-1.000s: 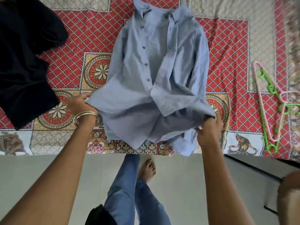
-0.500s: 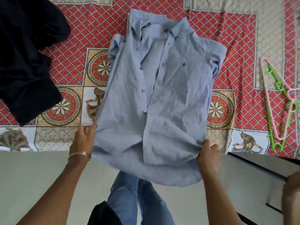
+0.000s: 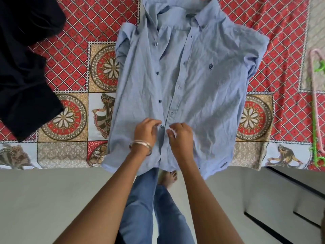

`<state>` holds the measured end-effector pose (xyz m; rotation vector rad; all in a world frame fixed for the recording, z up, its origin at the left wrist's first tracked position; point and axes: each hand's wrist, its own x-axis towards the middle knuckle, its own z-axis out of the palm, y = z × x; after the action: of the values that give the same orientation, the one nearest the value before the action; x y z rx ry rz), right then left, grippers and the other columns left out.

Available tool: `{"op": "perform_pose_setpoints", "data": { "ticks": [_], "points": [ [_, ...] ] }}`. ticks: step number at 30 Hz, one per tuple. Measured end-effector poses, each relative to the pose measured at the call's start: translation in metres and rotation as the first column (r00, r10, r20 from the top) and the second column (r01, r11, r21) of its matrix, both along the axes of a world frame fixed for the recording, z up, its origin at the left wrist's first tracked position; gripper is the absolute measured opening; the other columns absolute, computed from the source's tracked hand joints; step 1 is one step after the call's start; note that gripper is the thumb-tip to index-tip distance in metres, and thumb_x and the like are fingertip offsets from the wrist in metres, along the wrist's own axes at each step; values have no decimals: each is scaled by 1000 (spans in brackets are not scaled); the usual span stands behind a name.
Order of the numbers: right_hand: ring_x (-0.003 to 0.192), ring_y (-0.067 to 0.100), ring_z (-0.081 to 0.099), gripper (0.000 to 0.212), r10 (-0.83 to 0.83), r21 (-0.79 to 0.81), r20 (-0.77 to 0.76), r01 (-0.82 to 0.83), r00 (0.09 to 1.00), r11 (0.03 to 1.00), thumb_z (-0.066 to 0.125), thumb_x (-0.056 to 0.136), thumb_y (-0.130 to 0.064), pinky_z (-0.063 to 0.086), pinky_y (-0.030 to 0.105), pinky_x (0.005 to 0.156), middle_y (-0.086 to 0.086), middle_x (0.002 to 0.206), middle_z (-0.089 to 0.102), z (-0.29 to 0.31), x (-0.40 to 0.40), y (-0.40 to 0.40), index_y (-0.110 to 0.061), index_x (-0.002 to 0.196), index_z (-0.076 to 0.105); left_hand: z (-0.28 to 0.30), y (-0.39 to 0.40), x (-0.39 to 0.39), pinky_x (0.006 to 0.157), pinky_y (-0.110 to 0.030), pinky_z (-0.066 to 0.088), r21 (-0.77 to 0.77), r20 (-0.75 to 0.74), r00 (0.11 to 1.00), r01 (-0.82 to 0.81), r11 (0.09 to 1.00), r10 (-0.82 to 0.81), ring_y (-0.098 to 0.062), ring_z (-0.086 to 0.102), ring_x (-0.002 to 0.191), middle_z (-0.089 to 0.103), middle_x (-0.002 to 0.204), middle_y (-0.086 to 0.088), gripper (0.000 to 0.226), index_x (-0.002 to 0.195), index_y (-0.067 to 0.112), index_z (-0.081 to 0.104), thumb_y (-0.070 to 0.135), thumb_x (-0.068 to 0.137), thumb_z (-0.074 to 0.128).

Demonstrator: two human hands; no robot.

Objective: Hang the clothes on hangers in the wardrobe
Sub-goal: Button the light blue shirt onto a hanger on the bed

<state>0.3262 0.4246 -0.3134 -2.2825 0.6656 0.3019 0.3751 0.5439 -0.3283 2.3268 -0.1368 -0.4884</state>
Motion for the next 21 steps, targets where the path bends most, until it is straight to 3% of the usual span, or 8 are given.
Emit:
{"op": "perform_pose_setpoints", "data": {
  "ticks": [3, 6, 9, 11, 13, 15, 18, 21],
  "points": [
    [107, 36, 54, 33, 6, -115, -278, -39, 961, 993, 58, 94, -27, 41, 36, 80, 18, 115, 57, -10, 17, 6, 0, 112, 58, -20, -15, 21, 89, -32, 49, 118, -160, 987, 21, 993, -2, -30, 66, 93, 72, 98, -14, 23, 96, 7, 75, -2, 82, 59],
    [108, 38, 56, 24, 41, -144, -424, -112, 905, 983, 55, 94, -19, 43, 37, 74, 19, 114, 58, -15, 13, 13, 0, 109, 55, -31, -12, 23, 86, -33, 51, 186, -290, 957, 40, 982, 16, -27, 68, 89, 74, 91, -11, 16, 92, 9, 76, 4, 78, 69],
    [90, 36, 61, 19, -273, -95, -360, 256, 892, 962, 52, 91, -15, 40, 31, 65, 17, 93, 67, -24, 9, 10, -2, 94, 66, -38, -14, 20, 80, -37, 53, 212, -317, 948, 55, 976, 16, -28, 67, 83, 72, 85, -12, 12, 88, 10, 76, 12, 77, 74],
    [73, 26, 61, 21, -514, 37, -294, 547, 806, 836, 58, 92, -20, 40, 28, 60, 10, 73, 67, -27, 5, 9, -5, 82, 70, -42, -16, 18, 77, -37, 53, 241, -301, 953, 35, 970, 40, -29, 66, 81, 72, 83, -12, 9, 85, 11, 75, 15, 77, 73],
    [59, 17, 51, 22, -639, 151, -298, 696, 709, 702, 65, 91, -22, 40, 24, 54, 4, 59, 58, -26, 3, 11, -9, 73, 68, -43, -19, 16, 75, -37, 53, 258, -297, 951, -7, 966, 86, -30, 67, 81, 72, 82, -13, 8, 83, 10, 74, 14, 78, 69],
    [53, 14, 43, 23, -667, 219, -329, 741, 669, 635, 67, 89, -21, 39, 23, 52, 3, 55, 52, -29, 6, 9, -8, 70, 68, -45, -24, 21, 74, -35, 52, 245, -348, 932, -12, 969, 99, -30, 66, 80, 72, 83, -14, 10, 84, 7, 74, 14, 80, 67],
    [53, 12, 41, 22, -603, 245, -318, 678, 731, 693, 68, 88, -18, 39, 26, 54, 2, 56, 51, -34, 9, 8, -6, 70, 68, -45, -25, 24, 69, -26, 48, 164, -444, 891, -26, 986, 97, -23, 66, 78, 72, 82, -11, 9, 83, 6, 72, 14, 82, 68],
    [57, 3, 54, 10, -561, 236, -313, 635, 767, 736, 68, 87, -11, 46, 14, 60, -1, 67, 66, -36, 13, 8, -11, 95, 76, -45, -20, 26, 71, -28, 49, 82, -495, 866, -40, 996, 76, -19, 64, 74, 72, 80, -9, 8, 82, 6, 73, 13, 82, 70]
  ]
}}
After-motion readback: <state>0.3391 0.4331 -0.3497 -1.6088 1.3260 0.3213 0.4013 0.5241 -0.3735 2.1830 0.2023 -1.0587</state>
